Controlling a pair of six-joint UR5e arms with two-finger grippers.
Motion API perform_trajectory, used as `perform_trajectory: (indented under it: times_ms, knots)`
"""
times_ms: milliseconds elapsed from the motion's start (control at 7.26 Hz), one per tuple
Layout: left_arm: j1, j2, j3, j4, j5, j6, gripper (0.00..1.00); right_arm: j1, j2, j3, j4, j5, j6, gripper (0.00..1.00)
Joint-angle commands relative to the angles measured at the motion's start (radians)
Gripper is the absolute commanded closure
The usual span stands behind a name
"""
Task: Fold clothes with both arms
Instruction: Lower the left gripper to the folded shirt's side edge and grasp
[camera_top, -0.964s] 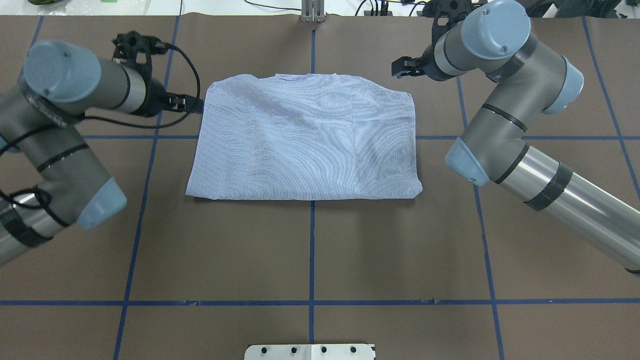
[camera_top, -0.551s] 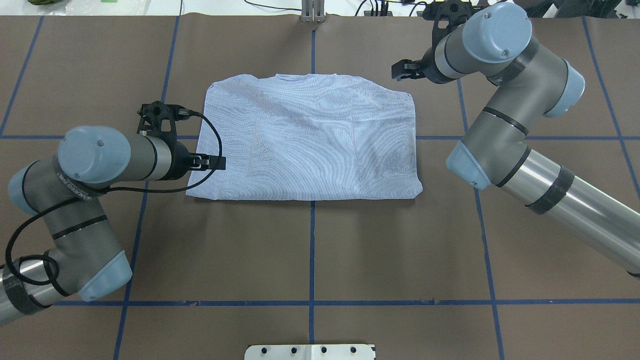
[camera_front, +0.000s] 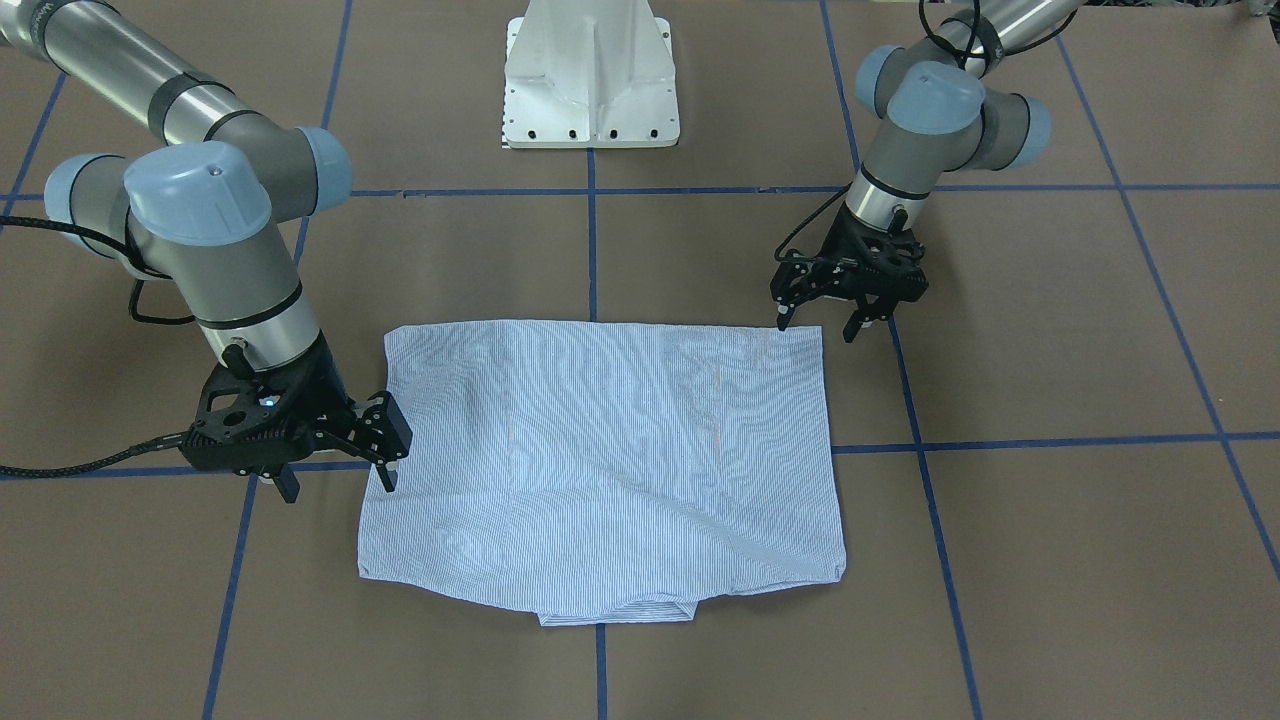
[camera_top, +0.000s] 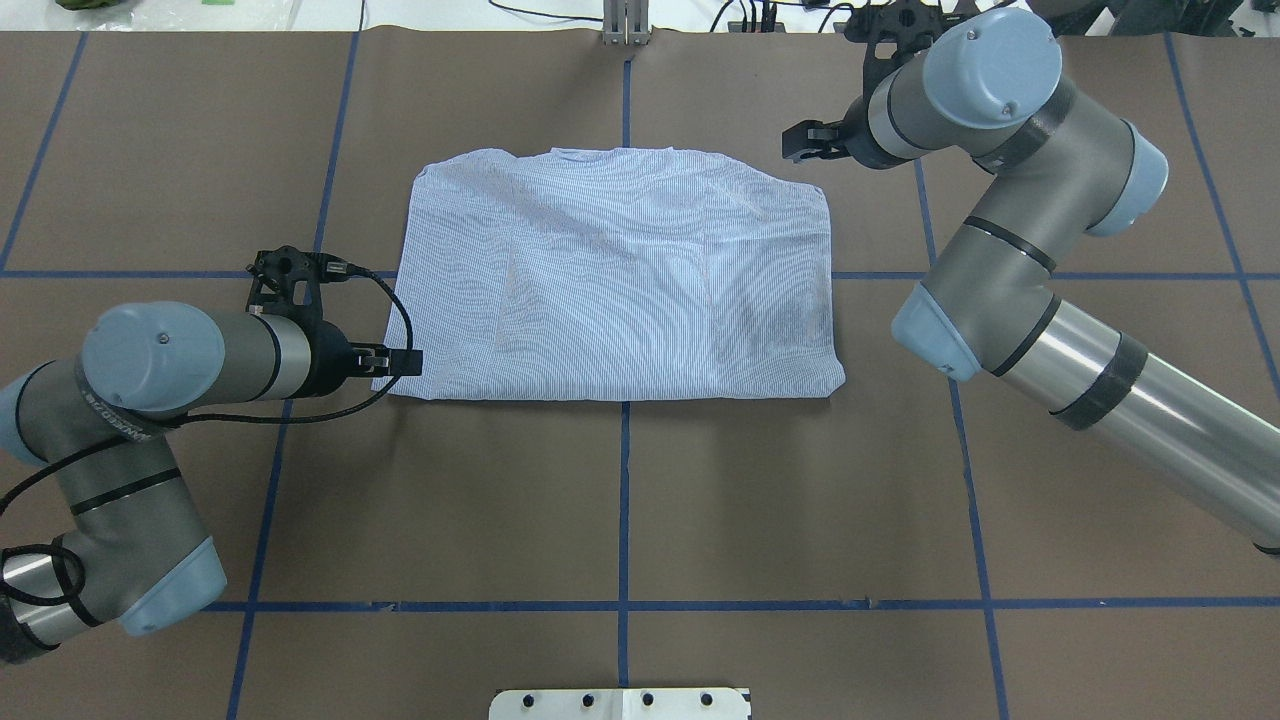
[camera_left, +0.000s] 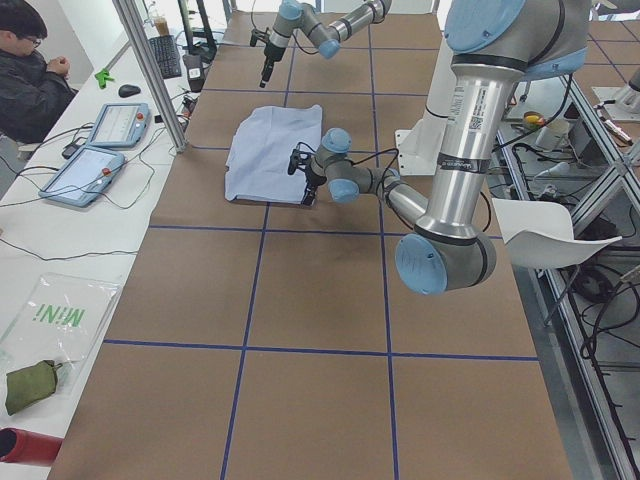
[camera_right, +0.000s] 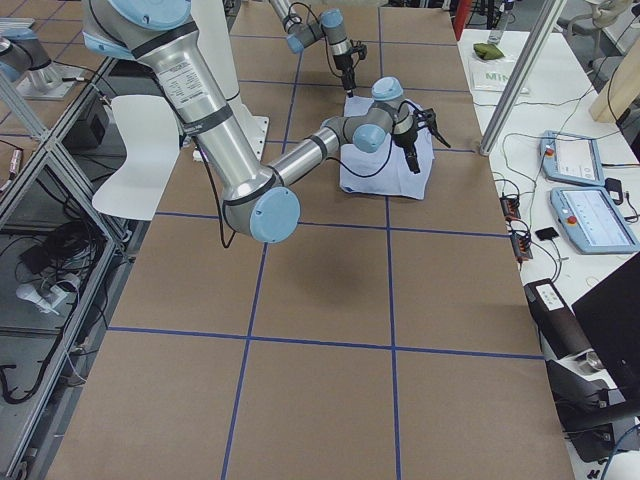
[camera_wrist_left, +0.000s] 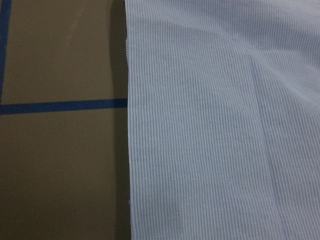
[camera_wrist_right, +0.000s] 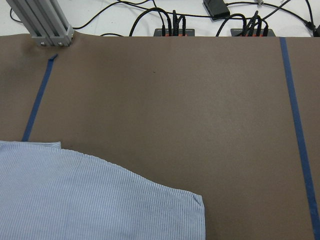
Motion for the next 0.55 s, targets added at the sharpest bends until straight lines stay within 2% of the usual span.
perform_trajectory:
  times_ms: [0,138,276,413]
  knots:
    - [0.006,0.000,0.015,-0.002,0.001,-0.006,0.14,-0.004,0.000,-0.001,0.002,-0.002,0.002,0.00]
    - [0.013,-0.001,0.024,-0.002,0.001,-0.006,0.20,-0.004,-0.005,0.000,0.004,-0.004,0.002,0.00]
    - [0.013,-0.009,0.027,-0.002,0.000,0.001,0.41,-0.004,-0.006,-0.001,0.005,-0.004,0.002,0.00]
    - [0.019,-0.010,0.029,-0.002,0.001,0.001,0.45,-0.004,-0.006,-0.003,0.005,-0.004,-0.001,0.00]
